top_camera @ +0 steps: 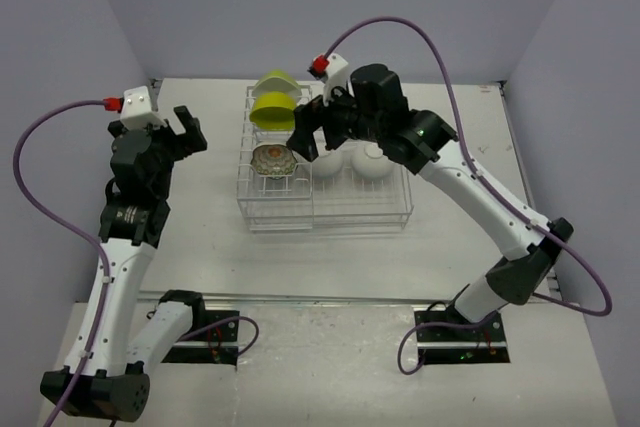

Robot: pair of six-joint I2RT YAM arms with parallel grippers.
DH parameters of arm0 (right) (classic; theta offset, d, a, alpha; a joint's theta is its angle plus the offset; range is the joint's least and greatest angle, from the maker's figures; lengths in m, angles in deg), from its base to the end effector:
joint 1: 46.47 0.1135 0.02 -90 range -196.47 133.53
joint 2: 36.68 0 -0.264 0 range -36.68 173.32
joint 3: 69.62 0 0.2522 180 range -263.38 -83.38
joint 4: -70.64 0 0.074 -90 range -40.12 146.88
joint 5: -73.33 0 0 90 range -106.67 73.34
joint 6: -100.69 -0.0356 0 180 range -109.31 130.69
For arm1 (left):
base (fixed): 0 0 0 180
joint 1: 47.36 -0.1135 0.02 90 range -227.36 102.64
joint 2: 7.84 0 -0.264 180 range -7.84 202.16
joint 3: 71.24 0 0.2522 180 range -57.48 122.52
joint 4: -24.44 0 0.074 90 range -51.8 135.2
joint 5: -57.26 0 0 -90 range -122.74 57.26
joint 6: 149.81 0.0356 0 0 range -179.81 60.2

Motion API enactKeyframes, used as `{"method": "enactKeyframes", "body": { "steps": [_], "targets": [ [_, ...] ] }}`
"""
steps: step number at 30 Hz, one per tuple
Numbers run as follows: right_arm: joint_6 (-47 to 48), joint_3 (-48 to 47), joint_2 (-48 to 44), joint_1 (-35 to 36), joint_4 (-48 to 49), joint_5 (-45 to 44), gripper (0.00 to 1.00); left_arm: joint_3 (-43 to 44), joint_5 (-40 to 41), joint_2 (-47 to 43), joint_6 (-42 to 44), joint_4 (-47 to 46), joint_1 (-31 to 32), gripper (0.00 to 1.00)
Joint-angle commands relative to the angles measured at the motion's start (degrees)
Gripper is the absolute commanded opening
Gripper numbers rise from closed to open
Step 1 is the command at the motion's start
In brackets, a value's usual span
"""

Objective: Unload the bowls from the dish rack

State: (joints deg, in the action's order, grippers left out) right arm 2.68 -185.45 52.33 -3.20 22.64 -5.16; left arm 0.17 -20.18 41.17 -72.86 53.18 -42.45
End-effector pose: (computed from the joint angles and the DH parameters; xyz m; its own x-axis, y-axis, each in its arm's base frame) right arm 0.2442 0.2396 0.4519 -0.3730 -0.1636 -0.9133 -0.7626 0.6147 0.2013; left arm 0.1881 -0.0084 0.3969 -0.0774 -0.2146 -0.9736 -0.1532 0.9675 -0.2010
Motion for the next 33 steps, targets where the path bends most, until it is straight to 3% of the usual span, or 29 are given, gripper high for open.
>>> {"method": "enactKeyframes", "body": {
  "steps": [1,7,11,15,18,26,33],
  "targets": [
    [2.47,-3.93,-0.42,2.61,0.4,-4.03,0.94,2.38,4.12,-1.72,-6.18,5.05,-0.25,1.0],
    [3.61,-2.45,-0.77,5.42,1.1,-7.45,0.93,1.33,7.12,-4.01,-4.34,4.26,-0.25,1.0],
    [7.3,0.36,-1.21,10.07,2.5,-18.49,0.89,0.36,8.27,-3.75,-4.78,5.06,-0.25,1.0],
    [13.79,6.42,-1.82,13.24,9.78,-29.05,0.85,-2.35,7.22,-4.71,-5.92,2.87,-0.25,1.0],
    [16.17,13.09,-3.58,14.12,15.6,-32.15,0.83,-3.86,6.17,-5.5,-6.54,0.76,-0.25,1.0],
    [20.75,15.84,-1.83,14.13,21.75,-35.15,0.8,-4.47,6.08,-7.26,-5.58,-0.57,-0.25,1.0],
    [18.82,10.66,0.72,14.13,19.21,-32.6,0.79,-4.39,6.25,-6.65,-4.87,-0.3,-0.25,1.0]
  ]
}}
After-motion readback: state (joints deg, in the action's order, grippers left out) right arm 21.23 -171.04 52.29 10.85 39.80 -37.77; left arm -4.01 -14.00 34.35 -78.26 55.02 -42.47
